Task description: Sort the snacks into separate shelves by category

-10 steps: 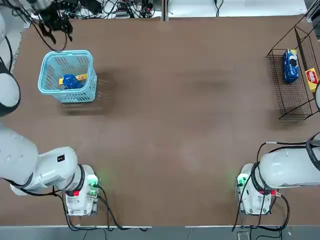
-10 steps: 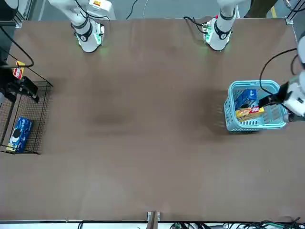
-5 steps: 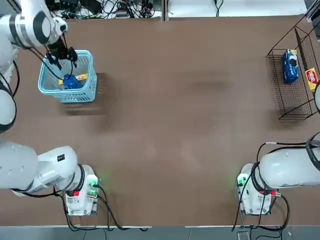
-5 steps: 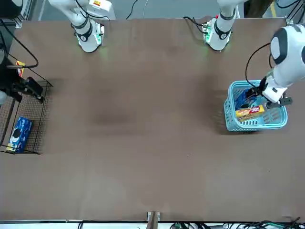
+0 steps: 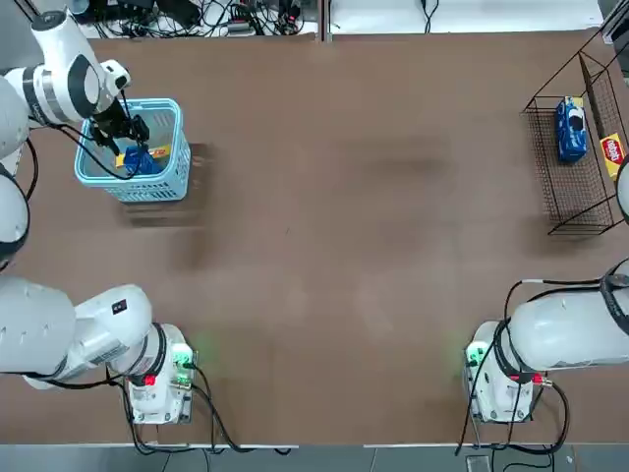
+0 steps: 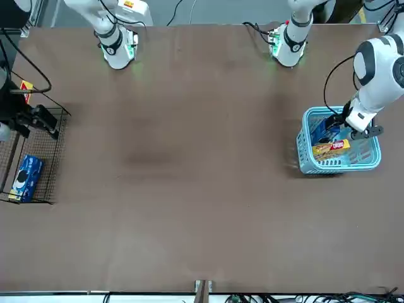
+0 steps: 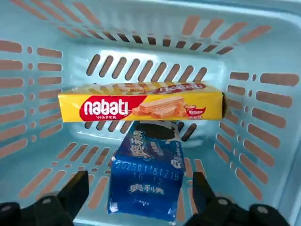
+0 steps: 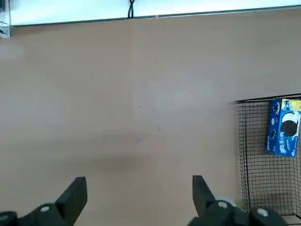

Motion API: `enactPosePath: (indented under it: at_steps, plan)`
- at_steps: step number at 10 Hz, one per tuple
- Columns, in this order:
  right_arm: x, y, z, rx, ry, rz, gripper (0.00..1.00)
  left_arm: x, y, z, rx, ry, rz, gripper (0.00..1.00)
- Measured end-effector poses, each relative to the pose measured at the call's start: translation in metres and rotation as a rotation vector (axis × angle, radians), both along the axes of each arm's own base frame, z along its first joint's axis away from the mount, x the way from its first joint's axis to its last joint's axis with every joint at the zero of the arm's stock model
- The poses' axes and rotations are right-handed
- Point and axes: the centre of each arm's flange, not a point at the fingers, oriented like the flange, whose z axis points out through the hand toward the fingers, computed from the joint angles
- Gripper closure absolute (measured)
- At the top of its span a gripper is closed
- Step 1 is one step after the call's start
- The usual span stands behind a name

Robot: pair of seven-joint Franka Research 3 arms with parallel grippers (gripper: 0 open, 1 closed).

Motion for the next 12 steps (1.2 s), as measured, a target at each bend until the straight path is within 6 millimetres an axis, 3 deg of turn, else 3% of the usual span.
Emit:
enactPosePath:
  at_steps: [2,4,5,8,10,12]
  plan:
    - [0.001,0.000,-0.010,-0.002,0.026,0.000,0.01,-0.007,-0.002,-0.014,0.000,-0.006,-0.003,0.04]
    - [0.000,0.000,-0.017,-0.003,0.053,0.001,0.01,-0.011,-0.003,-0.024,-0.006,0.008,-0.004,0.12]
    - [-0.001,0.001,-0.019,-0.004,0.060,0.003,0.01,-0.011,-0.003,-0.027,-0.008,0.012,-0.005,0.30]
    - [-0.001,0.007,-0.019,-0.005,0.061,0.017,0.01,-0.004,-0.001,-0.016,-0.006,0.007,-0.007,0.43]
    - [-0.001,0.006,-0.019,-0.006,0.062,0.033,0.01,0.015,0.003,0.031,-0.007,0.049,0.001,0.42]
    - [-0.002,0.006,-0.020,-0.007,0.067,0.035,0.01,0.035,0.006,0.106,-0.005,0.067,0.022,0.42]
